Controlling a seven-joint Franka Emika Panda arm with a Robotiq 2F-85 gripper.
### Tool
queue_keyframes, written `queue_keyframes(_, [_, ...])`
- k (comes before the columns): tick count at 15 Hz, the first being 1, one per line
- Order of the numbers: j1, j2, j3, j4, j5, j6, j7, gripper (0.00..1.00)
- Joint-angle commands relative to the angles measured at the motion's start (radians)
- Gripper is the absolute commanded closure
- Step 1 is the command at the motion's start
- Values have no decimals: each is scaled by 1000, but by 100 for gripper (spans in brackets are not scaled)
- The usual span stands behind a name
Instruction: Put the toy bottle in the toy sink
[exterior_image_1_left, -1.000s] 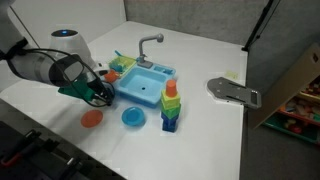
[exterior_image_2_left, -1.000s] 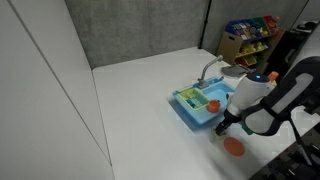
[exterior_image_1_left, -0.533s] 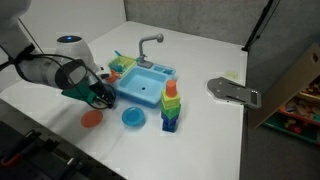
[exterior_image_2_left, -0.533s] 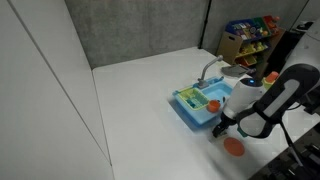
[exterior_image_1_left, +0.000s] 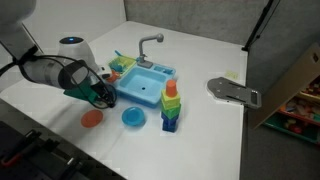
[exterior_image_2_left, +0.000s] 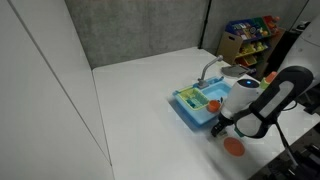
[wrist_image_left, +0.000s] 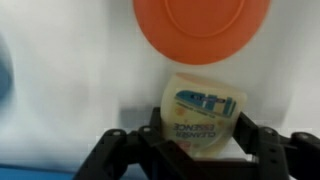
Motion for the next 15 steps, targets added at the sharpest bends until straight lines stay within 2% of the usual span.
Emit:
queue_keyframes(1, [-33,-41,26,-36,4,3,-19,57])
queue_keyframes(8, [-152,-218,103,-235,-13,-19,-100,57])
queue_keyframes(15, [-198,-410,105,-321,-4,-53,-134,57])
